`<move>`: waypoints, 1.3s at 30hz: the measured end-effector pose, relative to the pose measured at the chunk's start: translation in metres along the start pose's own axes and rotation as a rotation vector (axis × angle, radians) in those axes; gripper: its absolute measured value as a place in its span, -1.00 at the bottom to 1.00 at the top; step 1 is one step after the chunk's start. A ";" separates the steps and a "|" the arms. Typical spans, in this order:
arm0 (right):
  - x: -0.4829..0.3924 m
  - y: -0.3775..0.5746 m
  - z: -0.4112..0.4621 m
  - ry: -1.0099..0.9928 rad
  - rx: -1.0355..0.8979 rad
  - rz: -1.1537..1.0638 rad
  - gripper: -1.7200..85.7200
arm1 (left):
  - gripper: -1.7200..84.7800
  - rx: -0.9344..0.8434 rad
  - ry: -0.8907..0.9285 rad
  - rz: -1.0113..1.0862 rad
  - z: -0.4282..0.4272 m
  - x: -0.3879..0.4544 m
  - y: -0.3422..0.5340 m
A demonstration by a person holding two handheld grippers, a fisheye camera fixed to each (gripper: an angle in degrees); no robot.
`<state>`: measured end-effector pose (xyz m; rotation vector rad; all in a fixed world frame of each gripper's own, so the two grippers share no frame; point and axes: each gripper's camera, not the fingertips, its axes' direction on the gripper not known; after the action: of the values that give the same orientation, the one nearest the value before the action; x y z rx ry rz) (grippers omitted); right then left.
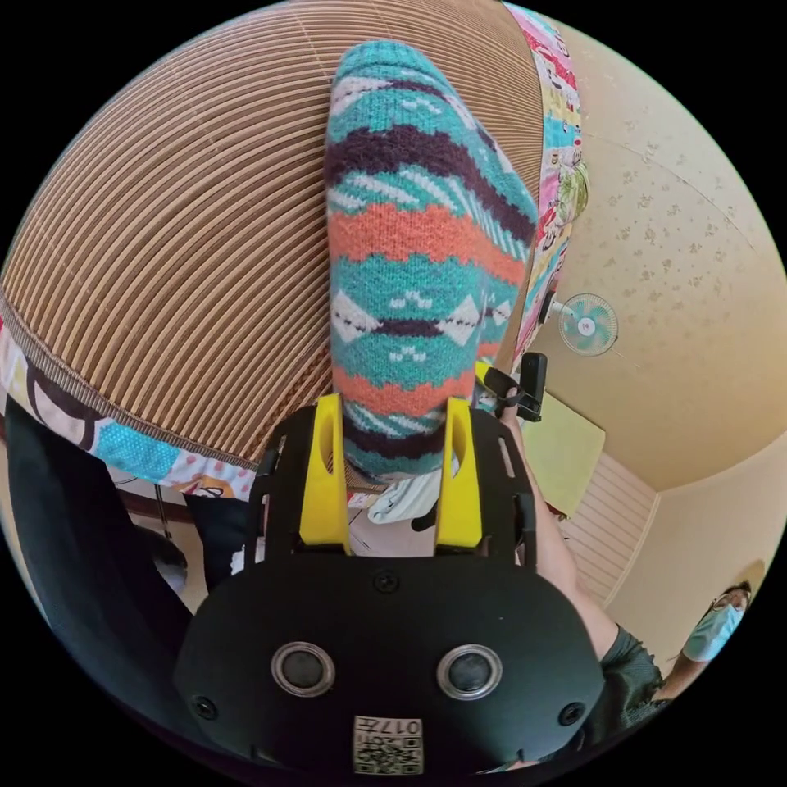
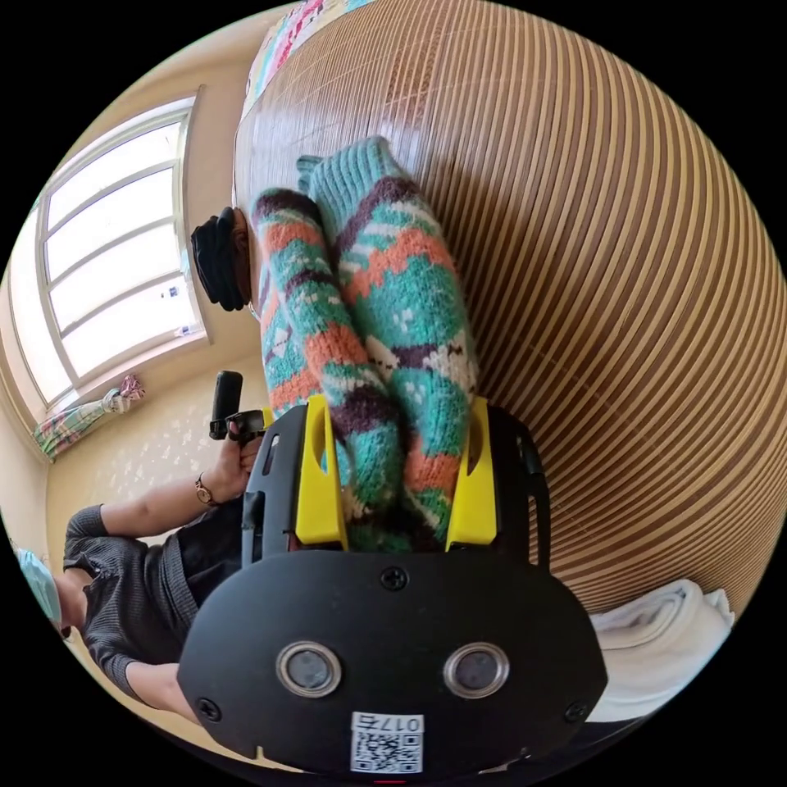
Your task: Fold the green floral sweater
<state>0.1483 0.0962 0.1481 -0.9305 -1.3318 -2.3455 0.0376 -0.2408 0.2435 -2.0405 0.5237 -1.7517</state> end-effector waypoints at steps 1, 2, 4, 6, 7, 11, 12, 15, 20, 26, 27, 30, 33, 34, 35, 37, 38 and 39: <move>-0.004 0.004 0.001 -0.010 0.001 0.002 -0.53 | -0.57 -0.008 -0.005 0.009 -0.002 0.001 -0.002; -0.011 0.007 0.005 -0.015 -0.001 -0.002 -0.54 | -0.57 -0.021 -0.016 0.024 -0.009 0.003 -0.005; -0.026 0.008 0.017 -0.022 0.005 -0.015 -0.56 | -0.58 -0.034 -0.038 0.041 -0.026 0.005 -0.008; -0.041 0.005 0.034 -0.050 0.036 -0.003 -0.57 | -0.60 -0.017 -0.066 0.036 -0.057 0.002 -0.009; -0.052 0.001 0.049 -0.081 0.057 0.009 -0.58 | -0.60 -0.007 -0.078 0.037 -0.067 0.002 -0.010; -0.103 -0.033 0.110 -0.247 0.132 0.029 -0.59 | -0.62 0.079 -0.162 0.088 -0.159 -0.002 -0.025; -0.112 -0.040 0.121 -0.270 0.138 0.028 -0.59 | -0.62 0.105 -0.187 0.112 -0.192 -0.003 -0.033; -0.173 -0.088 0.178 -0.347 0.121 0.005 -0.60 | -0.64 0.149 -0.287 0.180 -0.276 -0.001 -0.063; -0.299 -0.197 0.270 -0.361 0.052 -0.046 -0.61 | -0.66 0.210 -0.494 0.199 -0.399 -0.009 -0.111; -0.418 -0.296 0.334 -0.290 -0.159 -0.112 -0.61 | -0.75 0.363 -0.679 0.075 -0.522 -0.025 -0.121; -0.425 -0.300 0.336 -0.266 -0.184 -0.120 -0.61 | -0.76 0.419 -0.685 0.075 -0.538 -0.024 -0.109; -0.427 -0.293 0.316 -0.292 -0.179 -0.109 -0.63 | -0.76 0.499 -0.682 0.141 -0.554 -0.020 -0.076; -0.401 -0.250 0.263 -0.409 -0.080 -0.092 -0.76 | -0.76 0.445 -0.657 0.245 -0.536 -0.018 -0.049; -0.387 -0.224 0.236 -0.455 -0.032 -0.080 -0.82 | -0.76 0.427 -0.654 0.262 -0.530 -0.018 -0.045; -0.372 -0.194 0.206 -0.484 0.024 -0.045 -0.88 | -0.77 0.388 -0.657 0.293 -0.514 -0.016 -0.036; -0.352 -0.142 0.160 -0.454 0.108 0.038 -0.92 | -0.78 0.338 -0.667 0.339 -0.486 -0.009 -0.025; -0.343 -0.104 0.128 -0.392 0.167 0.101 -0.93 | -0.79 0.304 -0.667 0.379 -0.466 -0.001 -0.021; -0.341 -0.084 0.111 -0.353 0.197 0.130 -0.93 | -0.80 0.259 -0.654 0.429 -0.444 0.011 -0.020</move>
<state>0.4031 0.2126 -0.0907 -1.3658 -1.5442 -1.9730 -0.3997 -0.2549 0.3231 -1.9736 0.4459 -0.7959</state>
